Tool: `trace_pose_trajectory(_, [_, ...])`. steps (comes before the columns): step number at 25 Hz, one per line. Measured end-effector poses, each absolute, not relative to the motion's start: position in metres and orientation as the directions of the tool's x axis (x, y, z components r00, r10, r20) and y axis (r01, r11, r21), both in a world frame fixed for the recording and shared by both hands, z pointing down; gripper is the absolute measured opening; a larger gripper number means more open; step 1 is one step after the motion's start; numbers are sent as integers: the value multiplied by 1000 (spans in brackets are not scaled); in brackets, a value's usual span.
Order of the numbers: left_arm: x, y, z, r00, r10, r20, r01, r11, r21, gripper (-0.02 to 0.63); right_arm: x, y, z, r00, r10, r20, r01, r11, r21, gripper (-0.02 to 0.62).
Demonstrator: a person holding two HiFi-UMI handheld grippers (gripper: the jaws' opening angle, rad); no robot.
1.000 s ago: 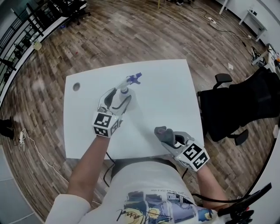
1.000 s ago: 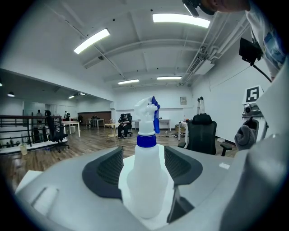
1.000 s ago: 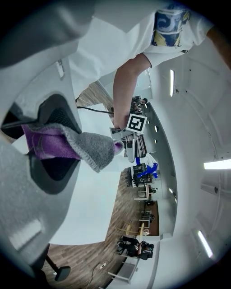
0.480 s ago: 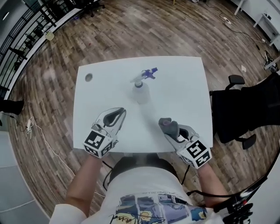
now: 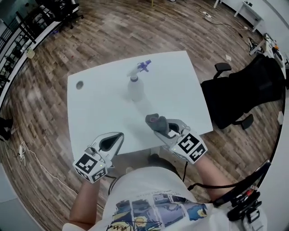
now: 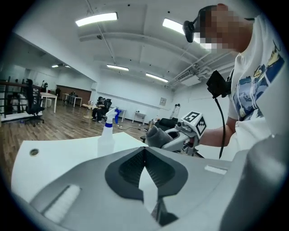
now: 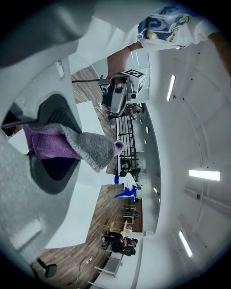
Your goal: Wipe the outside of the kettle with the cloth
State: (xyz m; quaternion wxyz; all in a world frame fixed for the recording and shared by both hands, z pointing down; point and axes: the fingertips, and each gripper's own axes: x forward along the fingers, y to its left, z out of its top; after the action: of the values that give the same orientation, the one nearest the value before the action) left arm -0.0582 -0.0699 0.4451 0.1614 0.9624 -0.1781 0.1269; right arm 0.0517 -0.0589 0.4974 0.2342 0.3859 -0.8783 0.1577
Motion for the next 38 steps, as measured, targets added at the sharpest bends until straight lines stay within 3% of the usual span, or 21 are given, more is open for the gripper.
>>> trace_pose_trajectory(9, [-95, 0, 432, 929, -124, 347, -214, -949, 232, 2, -15, -20, 472, -557, -638, 532, -780, 622, -69, 129])
trace_pose_trajectory(38, [-212, 80, 418, 926, -181, 331, -269, -931, 245, 2, -137, 88, 445, -582, -616, 531, -739, 673, -29, 127])
